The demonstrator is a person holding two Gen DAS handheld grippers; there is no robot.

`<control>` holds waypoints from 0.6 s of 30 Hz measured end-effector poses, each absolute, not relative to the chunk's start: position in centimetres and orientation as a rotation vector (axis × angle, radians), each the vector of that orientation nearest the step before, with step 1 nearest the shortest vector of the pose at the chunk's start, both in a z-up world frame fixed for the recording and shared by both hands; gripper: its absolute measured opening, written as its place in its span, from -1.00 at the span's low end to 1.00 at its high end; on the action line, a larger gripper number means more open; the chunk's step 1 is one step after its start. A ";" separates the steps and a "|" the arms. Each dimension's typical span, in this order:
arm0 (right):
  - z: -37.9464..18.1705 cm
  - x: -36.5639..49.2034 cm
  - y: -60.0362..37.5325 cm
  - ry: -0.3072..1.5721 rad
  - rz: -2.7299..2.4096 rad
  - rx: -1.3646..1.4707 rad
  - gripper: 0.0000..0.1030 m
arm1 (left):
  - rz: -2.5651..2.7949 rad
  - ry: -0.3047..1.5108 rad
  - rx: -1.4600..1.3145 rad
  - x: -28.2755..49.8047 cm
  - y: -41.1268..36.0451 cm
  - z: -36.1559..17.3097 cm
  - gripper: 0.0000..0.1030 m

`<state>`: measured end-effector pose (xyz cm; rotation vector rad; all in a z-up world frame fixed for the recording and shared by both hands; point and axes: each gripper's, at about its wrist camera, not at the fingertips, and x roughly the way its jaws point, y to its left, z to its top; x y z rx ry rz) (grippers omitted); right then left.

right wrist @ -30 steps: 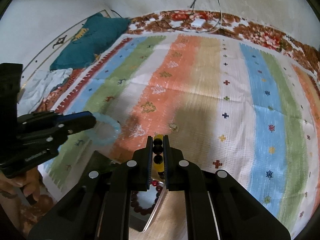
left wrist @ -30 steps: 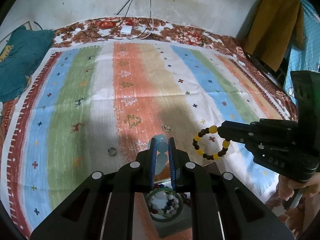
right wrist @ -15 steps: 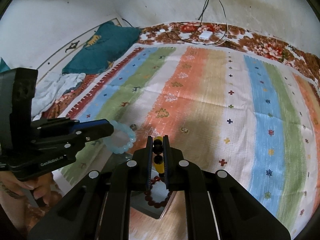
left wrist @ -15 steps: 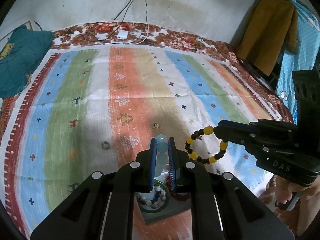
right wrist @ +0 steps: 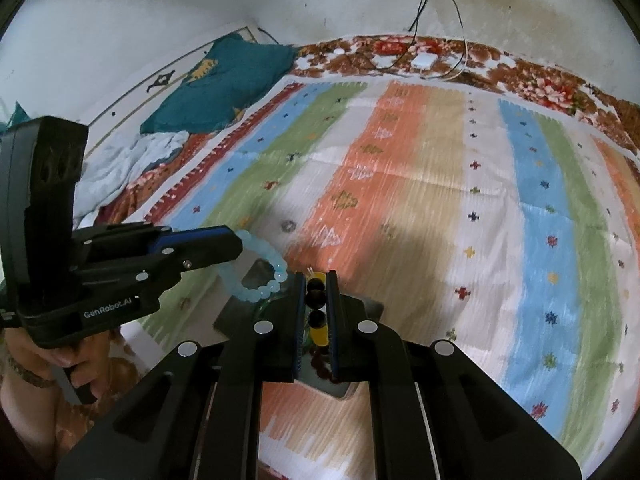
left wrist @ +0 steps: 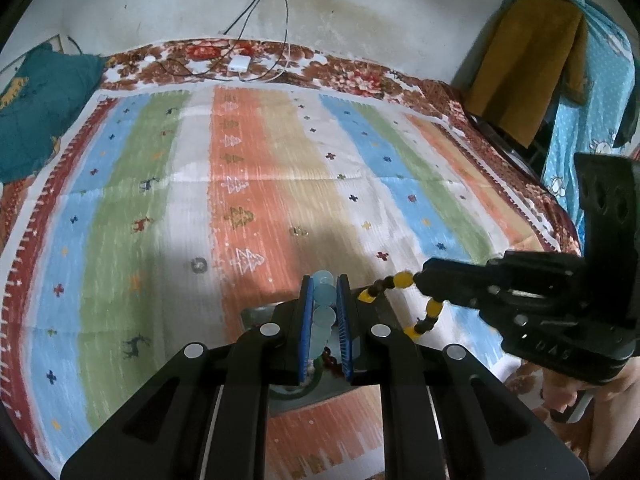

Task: Organize jewelry
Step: 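Carry both bracelets over the tin and open both grippers to drop them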

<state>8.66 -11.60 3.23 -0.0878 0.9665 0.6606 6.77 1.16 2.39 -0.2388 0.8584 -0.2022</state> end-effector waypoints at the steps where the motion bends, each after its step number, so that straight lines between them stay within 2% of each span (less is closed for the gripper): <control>1: 2.8 8.7 -11.5 0.992 0.661 -0.096 -0.79 | -0.210 0.864 -0.266 6.8 1.4 2.3 -0.78; 3: 2.3 8.9 -11.7 1.009 0.634 -0.106 -0.77 | -0.201 0.868 -0.292 6.7 1.7 2.1 -0.78; 4: 2.2 9.0 -11.8 1.012 0.614 -0.112 -0.65 | -0.182 0.871 -0.287 6.7 1.8 2.0 -0.76; 5: 2.2 9.2 -12.0 1.011 0.598 -0.113 -0.32 | -0.167 0.876 -0.286 6.8 2.0 1.9 -0.72; 7: 2.2 9.3 -12.2 1.001 0.581 -0.112 -0.05 | -0.143 0.881 -0.296 6.9 2.4 1.6 -0.59; 13: 1.5 9.9 -12.4 1.015 0.556 -0.125 0.02 | -0.103 0.890 -0.293 7.2 3.1 1.0 -0.39; 14: 1.3 10.1 -12.4 1.020 0.549 -0.124 0.06 | -0.099 0.890 -0.291 7.3 3.2 1.0 -0.37; 16: 1.1 10.4 -12.5 1.021 0.536 -0.123 0.16 | -0.090 0.892 -0.287 7.5 3.4 0.8 -0.19; 18: 1.0 10.7 -12.5 1.018 0.521 -0.124 0.31 | -0.072 0.896 -0.281 7.8 3.8 0.5 -0.14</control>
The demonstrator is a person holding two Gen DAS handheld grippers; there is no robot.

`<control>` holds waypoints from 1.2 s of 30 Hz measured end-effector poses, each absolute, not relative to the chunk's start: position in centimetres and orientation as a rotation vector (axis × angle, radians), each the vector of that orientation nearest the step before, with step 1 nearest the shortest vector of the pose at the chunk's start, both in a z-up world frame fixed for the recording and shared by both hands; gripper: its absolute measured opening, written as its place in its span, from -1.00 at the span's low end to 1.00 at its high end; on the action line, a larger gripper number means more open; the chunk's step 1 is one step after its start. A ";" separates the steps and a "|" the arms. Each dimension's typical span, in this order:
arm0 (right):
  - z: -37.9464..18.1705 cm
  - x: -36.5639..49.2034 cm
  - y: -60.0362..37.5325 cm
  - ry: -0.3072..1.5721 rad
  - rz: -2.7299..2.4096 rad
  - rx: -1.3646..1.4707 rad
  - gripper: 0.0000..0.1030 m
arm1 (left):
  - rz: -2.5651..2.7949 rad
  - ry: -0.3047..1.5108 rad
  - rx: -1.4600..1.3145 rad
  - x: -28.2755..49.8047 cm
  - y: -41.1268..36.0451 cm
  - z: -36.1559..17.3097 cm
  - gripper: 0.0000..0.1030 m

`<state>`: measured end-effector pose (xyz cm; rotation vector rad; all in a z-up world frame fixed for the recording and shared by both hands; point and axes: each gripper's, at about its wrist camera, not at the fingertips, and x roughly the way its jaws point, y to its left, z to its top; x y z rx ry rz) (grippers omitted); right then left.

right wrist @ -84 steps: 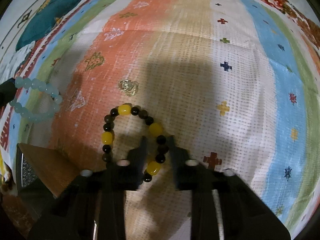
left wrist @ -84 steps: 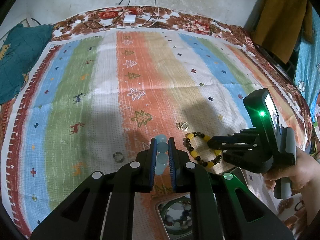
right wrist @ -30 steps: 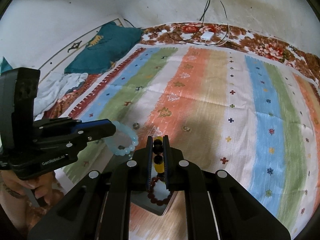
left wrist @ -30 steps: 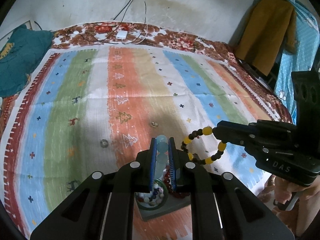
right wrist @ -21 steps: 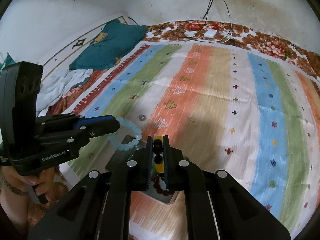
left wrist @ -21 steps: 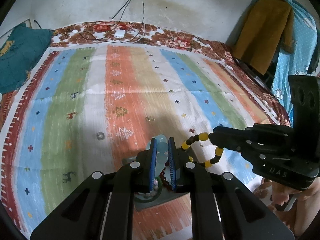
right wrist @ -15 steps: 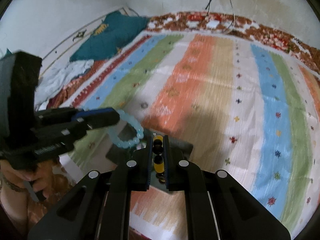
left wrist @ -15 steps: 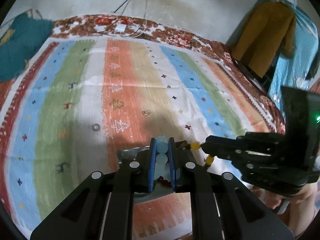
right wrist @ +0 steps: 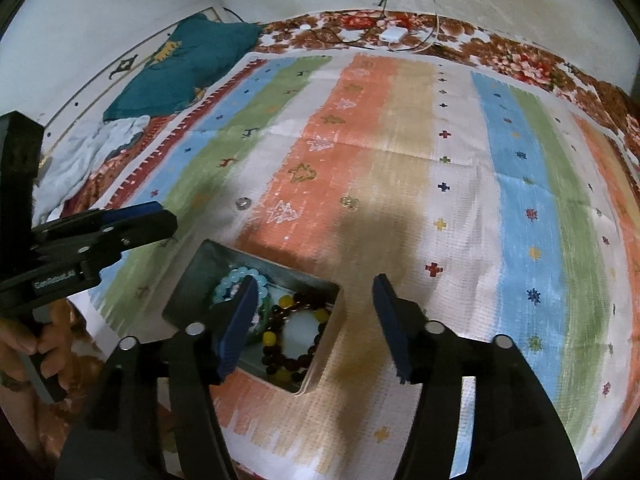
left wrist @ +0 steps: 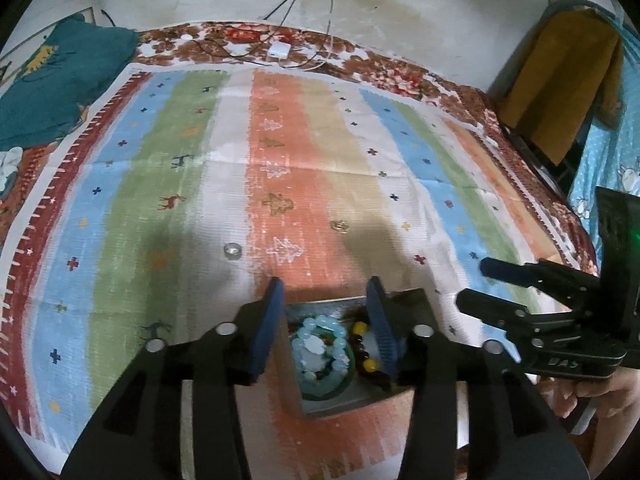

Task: Organize jewelry
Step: 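Carry both bracelets over the tin and open both grippers to drop them, then move the left gripper to the metal ring while the right approaches the gold charm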

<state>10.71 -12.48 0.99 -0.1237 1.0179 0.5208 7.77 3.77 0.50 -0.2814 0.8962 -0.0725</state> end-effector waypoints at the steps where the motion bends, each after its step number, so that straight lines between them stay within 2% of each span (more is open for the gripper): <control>1: 0.9 10.8 -12.5 1.016 0.517 -0.125 0.37 | -0.064 0.900 -0.284 7.9 4.1 0.3 -0.13; 9: -0.3 12.0 -11.9 1.039 0.477 -0.163 0.51 | 0.000 0.914 -0.388 9.0 7.1 -0.7 0.14; 17: -1.3 13.4 -10.8 1.042 0.459 -0.194 0.51 | 0.054 0.932 -0.324 10.3 7.7 -1.2 0.47; 19: -1.5 13.8 -10.7 1.043 0.454 -0.193 0.51 | 0.064 0.942 -0.311 10.7 7.8 -1.5 0.61; 25: -1.9 14.6 -10.3 1.027 0.468 -0.223 0.51 | 0.152 0.952 -0.235 11.6 8.3 -2.1 0.79; 30: -2.0 15.5 -10.7 1.016 0.447 -0.206 0.51 | 0.185 0.983 -0.186 12.3 8.5 -3.4 0.88; 32: -2.1 16.0 -10.9 1.016 0.439 -0.198 0.62 | 0.191 0.992 -0.177 12.7 8.6 -3.7 0.89; 36: -2.7 17.1 -10.8 1.023 0.440 -0.183 0.63 | 0.192 0.999 -0.186 13.2 8.6 -4.1 0.89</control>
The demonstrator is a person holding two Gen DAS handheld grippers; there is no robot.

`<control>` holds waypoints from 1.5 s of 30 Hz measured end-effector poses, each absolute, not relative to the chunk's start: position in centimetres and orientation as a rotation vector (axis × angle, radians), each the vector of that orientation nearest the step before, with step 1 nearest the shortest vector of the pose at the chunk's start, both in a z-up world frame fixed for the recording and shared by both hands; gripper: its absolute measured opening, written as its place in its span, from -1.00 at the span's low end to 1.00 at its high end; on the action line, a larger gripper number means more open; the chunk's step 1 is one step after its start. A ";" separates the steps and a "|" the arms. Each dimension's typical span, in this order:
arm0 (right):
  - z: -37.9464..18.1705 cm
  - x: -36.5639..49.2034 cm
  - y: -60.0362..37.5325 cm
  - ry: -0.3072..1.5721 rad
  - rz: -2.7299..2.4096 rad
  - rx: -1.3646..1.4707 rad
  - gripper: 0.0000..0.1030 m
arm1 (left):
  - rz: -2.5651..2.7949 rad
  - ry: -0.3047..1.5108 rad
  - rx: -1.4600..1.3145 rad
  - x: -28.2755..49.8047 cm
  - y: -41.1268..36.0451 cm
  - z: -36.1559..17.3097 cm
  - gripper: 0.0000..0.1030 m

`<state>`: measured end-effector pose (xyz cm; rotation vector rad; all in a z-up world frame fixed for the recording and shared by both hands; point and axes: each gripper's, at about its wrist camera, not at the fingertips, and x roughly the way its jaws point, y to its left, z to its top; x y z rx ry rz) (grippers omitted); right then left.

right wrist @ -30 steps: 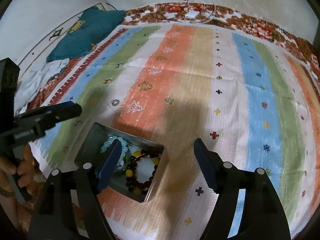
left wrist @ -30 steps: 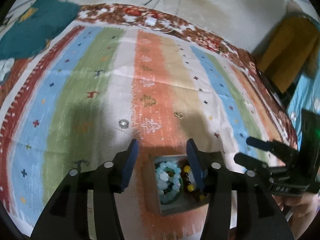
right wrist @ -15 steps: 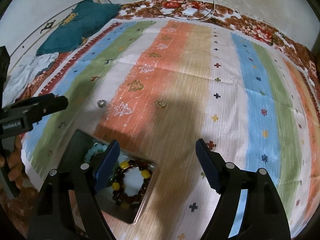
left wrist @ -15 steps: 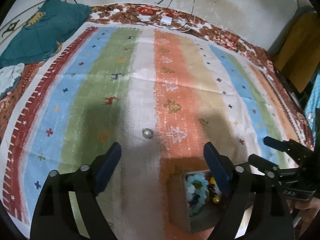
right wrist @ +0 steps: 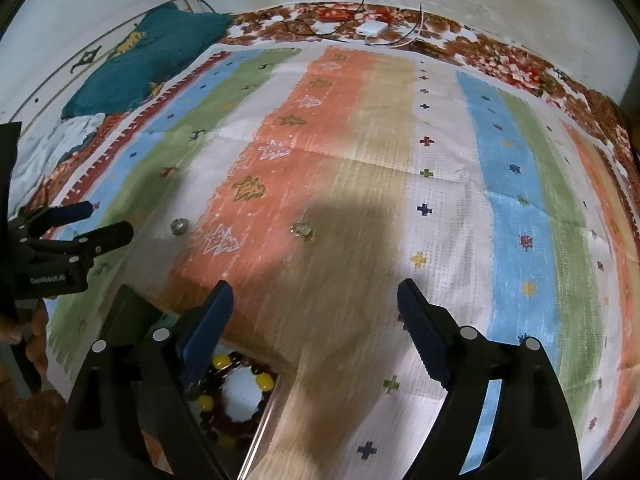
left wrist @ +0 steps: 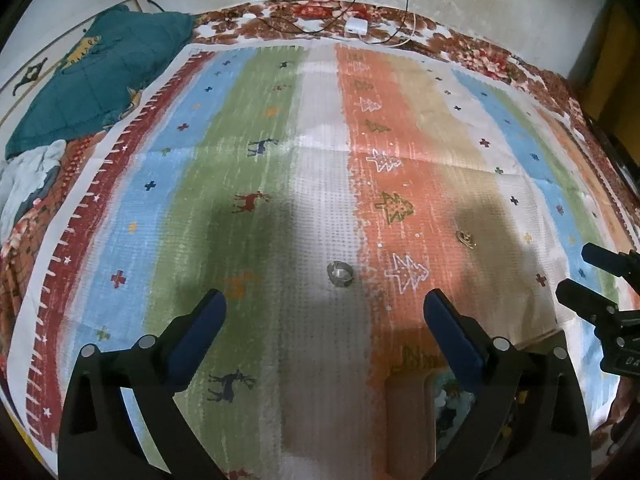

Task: Organize jewelry
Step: 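Move the left gripper to the metal ring while the right approaches the gold charm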

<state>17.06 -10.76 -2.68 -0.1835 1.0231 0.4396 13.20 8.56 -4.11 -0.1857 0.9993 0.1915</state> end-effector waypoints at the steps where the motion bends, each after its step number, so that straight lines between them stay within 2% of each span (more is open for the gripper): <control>1: -2.8 17.3 -10.7 1.027 0.443 -0.179 0.63 | 0.192 1.002 -0.181 13.4 8.5 -4.3 0.89; 9: -4.3 19.4 -9.7 1.043 0.440 -0.202 0.64 | 0.185 1.035 -0.195 14.6 9.2 -5.4 0.89; 11: -4.7 20.1 -9.7 1.060 0.444 -0.183 0.71 | 0.188 1.037 -0.206 15.0 9.4 -5.5 0.89; 29: -7.4 24.3 -8.8 1.141 0.462 -0.117 0.71 | 0.112 1.088 -0.262 17.1 10.1 -7.4 0.85; 35: -8.7 25.0 -7.9 1.156 0.467 -0.164 0.71 | 0.099 1.125 -0.236 17.4 9.8 -8.5 0.59; 37: -9.0 25.1 -7.6 1.150 0.454 -0.201 0.71 | 0.098 1.149 -0.215 17.4 9.5 -9.1 0.36; 45: -10.7 25.3 -6.4 1.163 0.482 -0.309 0.71 | 0.102 1.150 -0.140 17.6 8.7 -9.9 0.35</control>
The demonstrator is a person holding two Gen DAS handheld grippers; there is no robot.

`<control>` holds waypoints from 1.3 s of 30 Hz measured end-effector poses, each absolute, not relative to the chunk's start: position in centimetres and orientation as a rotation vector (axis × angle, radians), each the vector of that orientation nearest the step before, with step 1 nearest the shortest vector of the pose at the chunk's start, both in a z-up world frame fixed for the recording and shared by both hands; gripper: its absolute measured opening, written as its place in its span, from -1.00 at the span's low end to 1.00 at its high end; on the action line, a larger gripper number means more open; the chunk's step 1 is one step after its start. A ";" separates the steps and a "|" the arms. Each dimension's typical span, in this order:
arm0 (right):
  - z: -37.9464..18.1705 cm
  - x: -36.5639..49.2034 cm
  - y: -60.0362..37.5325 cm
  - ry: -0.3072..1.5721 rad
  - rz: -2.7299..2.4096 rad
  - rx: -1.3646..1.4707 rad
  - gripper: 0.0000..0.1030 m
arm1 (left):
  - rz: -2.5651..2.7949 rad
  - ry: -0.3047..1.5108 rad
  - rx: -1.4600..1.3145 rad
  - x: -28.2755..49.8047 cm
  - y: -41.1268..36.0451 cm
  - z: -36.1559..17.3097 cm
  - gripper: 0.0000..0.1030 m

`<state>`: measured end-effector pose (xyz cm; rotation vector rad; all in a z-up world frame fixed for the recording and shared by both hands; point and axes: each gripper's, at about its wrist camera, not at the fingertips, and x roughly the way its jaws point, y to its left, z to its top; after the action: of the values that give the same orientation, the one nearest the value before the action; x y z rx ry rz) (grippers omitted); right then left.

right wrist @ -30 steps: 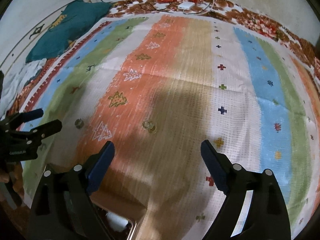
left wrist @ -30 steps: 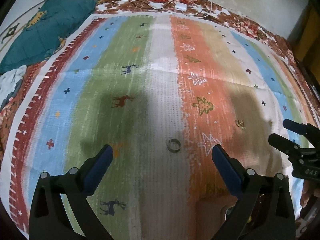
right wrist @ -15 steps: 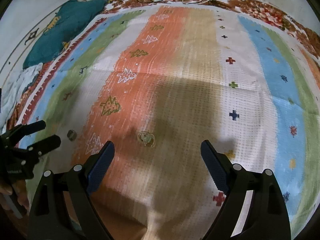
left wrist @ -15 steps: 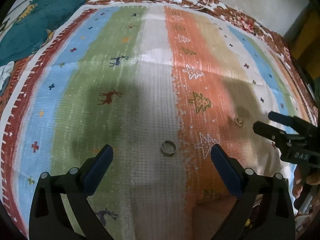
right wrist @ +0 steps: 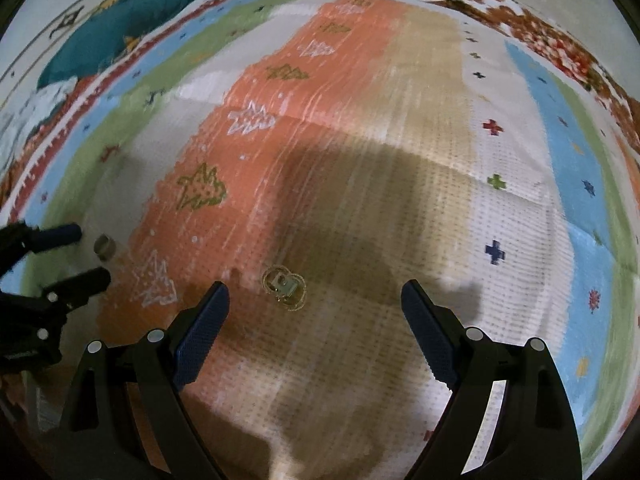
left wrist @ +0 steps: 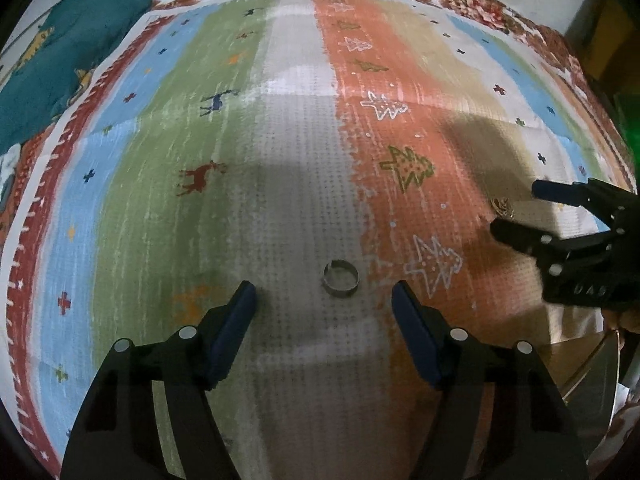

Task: Organize jewelry
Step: 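Move the left gripper to the metal ring while the right approaches the gold charm, then close the left gripper on the metal ring while the right grasps the gold charm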

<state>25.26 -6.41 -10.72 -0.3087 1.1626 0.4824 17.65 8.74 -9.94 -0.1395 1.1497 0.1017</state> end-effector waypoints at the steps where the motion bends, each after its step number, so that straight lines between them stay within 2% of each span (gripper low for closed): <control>1: -10.9 25.2 -6.3 1.158 0.484 -0.319 0.71 | 0.103 1.151 -0.135 17.7 8.7 -10.0 0.29; 4: -11.0 25.3 -6.2 1.155 0.496 -0.319 0.71 | 0.095 1.152 -0.104 17.7 8.5 -10.3 0.17; 12: -10.9 25.4 -5.8 1.154 0.526 -0.310 0.40 | 0.079 1.146 -0.107 17.8 8.5 -10.2 -0.23; 18: -10.7 25.0 -5.5 1.143 0.551 -0.305 -0.09 | 0.068 1.142 -0.113 17.8 8.5 -10.2 -0.65; 21: -10.7 24.7 -5.4 1.136 0.565 -0.307 -0.25 | 0.064 1.140 -0.109 17.7 8.5 -10.2 -0.64; 23: -10.6 24.7 -5.4 1.133 0.568 -0.304 -0.47 | 0.063 1.139 -0.109 17.7 8.5 -10.2 -0.65; 26: -10.6 24.7 -5.4 1.134 0.577 -0.304 -0.62 | 0.059 1.138 -0.111 17.6 8.5 -10.1 -0.65; 29: -10.5 24.6 -5.5 1.136 0.580 -0.304 -0.69 | 0.058 1.139 -0.118 17.6 8.6 -10.1 -0.65; 39: -9.9 24.6 -6.1 1.143 0.562 -0.260 -0.69 | 0.053 1.133 -0.131 17.5 8.7 -9.6 -0.65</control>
<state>24.64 -6.08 -9.93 -0.2602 1.1433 0.5617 17.53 8.70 -9.61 -0.1313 1.1328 0.0528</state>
